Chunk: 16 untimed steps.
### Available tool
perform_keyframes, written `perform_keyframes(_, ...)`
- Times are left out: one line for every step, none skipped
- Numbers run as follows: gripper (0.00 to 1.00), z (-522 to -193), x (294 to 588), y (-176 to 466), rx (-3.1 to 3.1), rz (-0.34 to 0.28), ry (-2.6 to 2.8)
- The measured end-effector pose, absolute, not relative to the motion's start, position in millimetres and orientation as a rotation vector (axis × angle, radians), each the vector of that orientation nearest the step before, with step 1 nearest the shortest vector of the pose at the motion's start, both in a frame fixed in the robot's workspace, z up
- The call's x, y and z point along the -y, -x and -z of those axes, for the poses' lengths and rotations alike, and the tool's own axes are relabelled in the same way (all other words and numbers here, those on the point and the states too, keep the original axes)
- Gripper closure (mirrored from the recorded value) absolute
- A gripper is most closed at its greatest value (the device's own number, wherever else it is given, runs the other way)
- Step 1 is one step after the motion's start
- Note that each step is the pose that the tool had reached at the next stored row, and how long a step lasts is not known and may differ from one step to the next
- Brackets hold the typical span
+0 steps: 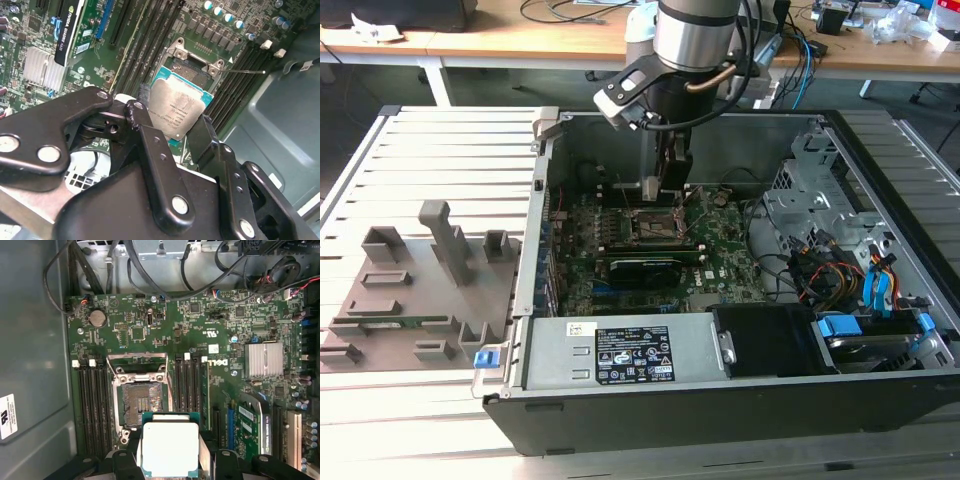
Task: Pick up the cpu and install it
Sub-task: 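Place the cpu into insertion slot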
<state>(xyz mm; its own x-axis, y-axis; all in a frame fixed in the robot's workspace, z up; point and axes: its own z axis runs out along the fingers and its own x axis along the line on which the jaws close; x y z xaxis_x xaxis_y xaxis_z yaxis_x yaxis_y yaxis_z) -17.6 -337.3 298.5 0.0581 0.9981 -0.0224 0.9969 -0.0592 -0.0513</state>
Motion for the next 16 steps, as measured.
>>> perform_keyframes(0.46, -298.1, 337.3, 17.6, 2.139, -0.08, 2.269)
perform_keyframes(0.46, -297.4, 337.3, 17.6, 2.139, -0.08, 2.269)
perform_keyframes(0.46, -297.2, 337.3, 17.6, 2.139, -0.08, 2.269)
perform_keyframes(0.46, -297.0, 337.3, 17.6, 2.14, -0.08, 2.269)
perform_keyframes(0.46, -296.7, 337.3, 17.6, 2.14, -0.08, 2.269)
perform_keyframes(0.46, -296.5, 337.3, 17.6, 2.14, -0.08, 2.269)
perform_keyframes(0.46, -296.2, 337.3, 17.6, 2.139, -0.08, 2.269)
perform_keyframes(0.46, -296.0, 337.3, 17.6, 2.14, -0.08, 2.269)
perform_keyframes(0.46, -295.8, 337.3, 17.6, 2.139, -0.08, 2.269)
perform_keyframes(0.46, -295.6, 337.3, 17.6, 2.14, -0.08, 2.269)
perform_keyframes(0.46, -295.3, 337.3, 17.6, 2.14, -0.08, 2.269)
perform_keyframes(0.46, -294.8, 337.3, 17.6, 2.14, -0.08, 2.269)
perform_keyframes(0.46, -294.5, 337.3, 17.6, 2.14, -0.08, 2.269)
perform_keyframes(0.46, -294.2, 337.3, 17.6, 2.139, -0.08, 2.269)
perform_keyframes(0.46, -293.8, 337.3, 17.6, 2.14, -0.08, 2.269)
perform_keyframes(0.46, -293.6, 337.3, 17.6, 2.14, -0.08, 2.269)
